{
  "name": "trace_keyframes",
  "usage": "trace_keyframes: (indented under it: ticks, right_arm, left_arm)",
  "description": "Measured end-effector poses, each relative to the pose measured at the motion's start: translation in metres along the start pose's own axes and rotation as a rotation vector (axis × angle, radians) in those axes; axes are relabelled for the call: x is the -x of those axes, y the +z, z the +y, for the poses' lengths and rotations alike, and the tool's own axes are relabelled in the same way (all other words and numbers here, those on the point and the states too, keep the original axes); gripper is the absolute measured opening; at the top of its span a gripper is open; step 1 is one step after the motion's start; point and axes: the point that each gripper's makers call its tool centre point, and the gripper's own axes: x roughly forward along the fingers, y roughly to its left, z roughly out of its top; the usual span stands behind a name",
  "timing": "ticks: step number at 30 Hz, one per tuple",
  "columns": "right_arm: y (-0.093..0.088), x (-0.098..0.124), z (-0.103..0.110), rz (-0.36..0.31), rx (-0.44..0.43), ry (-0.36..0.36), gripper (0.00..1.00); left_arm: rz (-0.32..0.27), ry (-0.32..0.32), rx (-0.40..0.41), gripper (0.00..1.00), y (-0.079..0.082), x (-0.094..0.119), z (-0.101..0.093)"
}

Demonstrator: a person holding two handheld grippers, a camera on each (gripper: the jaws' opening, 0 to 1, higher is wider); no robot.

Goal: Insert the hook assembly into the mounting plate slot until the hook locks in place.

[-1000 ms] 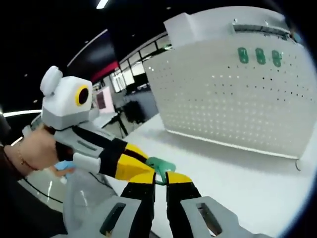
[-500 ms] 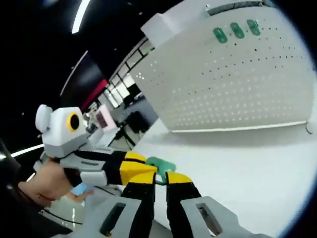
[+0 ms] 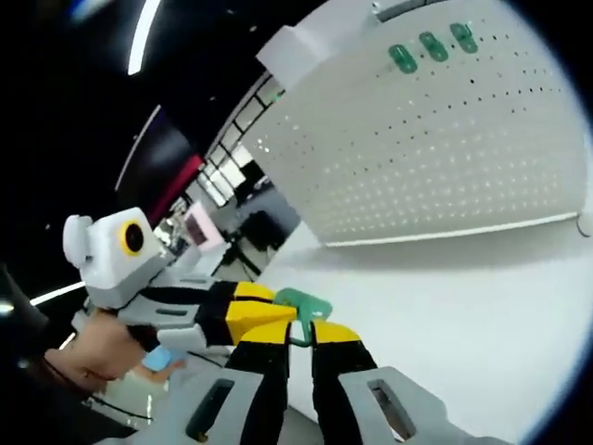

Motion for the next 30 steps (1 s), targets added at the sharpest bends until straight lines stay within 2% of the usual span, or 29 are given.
trace_keyframes:
  ticks: [6,11,16,19,21,22,30]
  right_arm:
    - [0.003,0.000,0.001,0.015,0.110,-0.016,0.07]
    - [0.009,0.004,0.005,0.011,0.183,-0.021,0.11]
    - [-0.001,0.005,0.005,0.078,0.381,-0.041,0.14]
    - [-0.007,0.003,0.009,0.104,0.483,-0.041,0.15]
    - [-0.011,0.000,0.014,0.117,0.538,-0.032,0.15]
    - [-0.012,-0.001,0.015,0.120,0.538,-0.034,0.15]
    - [-0.011,-0.009,0.019,0.138,0.618,-0.032,0.14]
  left_arm:
    - [0.010,-0.019,0.049,0.01,-0.001,-0.001,0.000]
    - [0.035,0.005,0.056,0.01,-0.009,-0.001,0.010]
    - [0.075,0.037,0.118,0.01,-0.024,0.003,0.025]
    - [0.088,0.039,0.147,0.01,-0.029,0.006,0.027]
    - [0.072,0.023,0.204,0.01,-0.026,0.008,0.023]
    - [0.069,0.014,0.219,0.01,-0.025,0.008,0.021]
    - [0.086,-0.032,0.200,0.01,-0.022,0.007,0.002]
